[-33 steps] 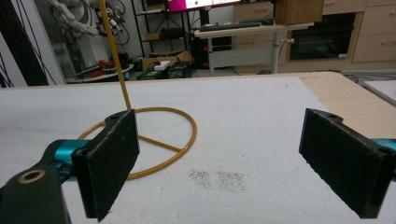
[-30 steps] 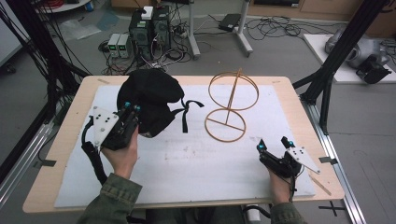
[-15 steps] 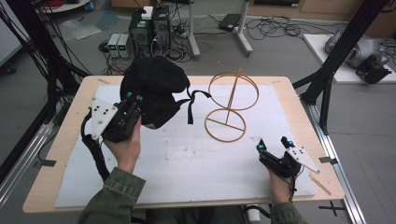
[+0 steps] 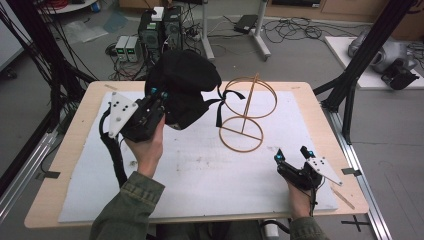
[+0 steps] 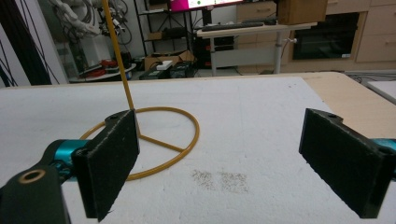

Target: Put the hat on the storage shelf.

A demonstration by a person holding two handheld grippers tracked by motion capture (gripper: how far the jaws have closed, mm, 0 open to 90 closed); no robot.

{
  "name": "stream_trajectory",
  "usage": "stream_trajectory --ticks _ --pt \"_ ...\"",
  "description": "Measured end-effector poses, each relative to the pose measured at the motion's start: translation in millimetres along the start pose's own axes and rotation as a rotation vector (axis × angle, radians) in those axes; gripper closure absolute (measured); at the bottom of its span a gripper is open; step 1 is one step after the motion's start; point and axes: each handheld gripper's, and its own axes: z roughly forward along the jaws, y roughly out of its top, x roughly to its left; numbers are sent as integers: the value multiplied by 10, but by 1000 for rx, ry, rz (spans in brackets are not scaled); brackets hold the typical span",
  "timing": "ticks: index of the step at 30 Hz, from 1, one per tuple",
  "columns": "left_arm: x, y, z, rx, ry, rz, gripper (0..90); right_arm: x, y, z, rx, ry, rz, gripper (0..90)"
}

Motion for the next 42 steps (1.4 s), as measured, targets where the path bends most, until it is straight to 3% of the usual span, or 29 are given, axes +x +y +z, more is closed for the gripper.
stream_trajectory --ticks 10,22,37,42 --pt "-146 17 220 -22 -58 -22 870 -16 1 -4 -3 -2 3 114" --pt "-379 20 559 -4 -127 -35 870 -45 2 -3 -8 -4 6 114" --pt "-664 18 982 13 -184 -49 870 -53 13 -8 -12 1 17 114" --pt "-716 -20 1107 29 -185 -46 870 -55 13 -2 -16 0 16 114"
